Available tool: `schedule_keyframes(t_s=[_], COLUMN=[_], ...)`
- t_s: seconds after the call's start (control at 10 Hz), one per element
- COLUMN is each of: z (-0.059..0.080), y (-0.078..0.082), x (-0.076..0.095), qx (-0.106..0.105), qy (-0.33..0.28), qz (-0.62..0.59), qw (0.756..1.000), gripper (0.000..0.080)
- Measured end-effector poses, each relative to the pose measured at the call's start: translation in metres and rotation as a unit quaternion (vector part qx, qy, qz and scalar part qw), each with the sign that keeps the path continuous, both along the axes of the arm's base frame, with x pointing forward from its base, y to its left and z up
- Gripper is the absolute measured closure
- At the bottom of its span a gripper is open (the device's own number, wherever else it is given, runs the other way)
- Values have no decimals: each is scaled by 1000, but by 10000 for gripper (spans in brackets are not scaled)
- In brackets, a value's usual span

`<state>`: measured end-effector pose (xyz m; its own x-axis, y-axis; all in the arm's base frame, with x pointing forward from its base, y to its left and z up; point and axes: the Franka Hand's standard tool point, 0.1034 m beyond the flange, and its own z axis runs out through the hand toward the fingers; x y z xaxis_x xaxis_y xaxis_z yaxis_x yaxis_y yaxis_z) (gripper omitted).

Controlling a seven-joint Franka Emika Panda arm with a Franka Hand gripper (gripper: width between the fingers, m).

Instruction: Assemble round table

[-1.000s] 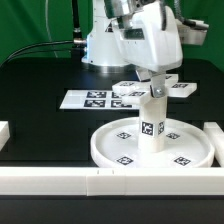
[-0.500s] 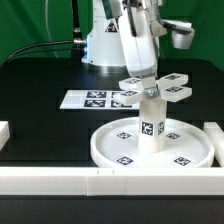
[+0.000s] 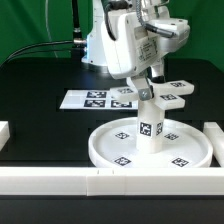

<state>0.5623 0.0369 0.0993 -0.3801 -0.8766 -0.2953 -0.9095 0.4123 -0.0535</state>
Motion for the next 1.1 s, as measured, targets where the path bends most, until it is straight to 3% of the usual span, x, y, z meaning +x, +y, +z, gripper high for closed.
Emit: schedule_keyframes(t_s=[0.2,0.4,0.8,1.1], z=[7,26,21,24], y=[0,4,5,10], x=[1,4,2,3], qx=[-1,2,-11,-31], qy=[-7,-17,-33,-68], qz=[30,46,118,314], qw=[1000,999,992,947], gripper=[157,152,150,150])
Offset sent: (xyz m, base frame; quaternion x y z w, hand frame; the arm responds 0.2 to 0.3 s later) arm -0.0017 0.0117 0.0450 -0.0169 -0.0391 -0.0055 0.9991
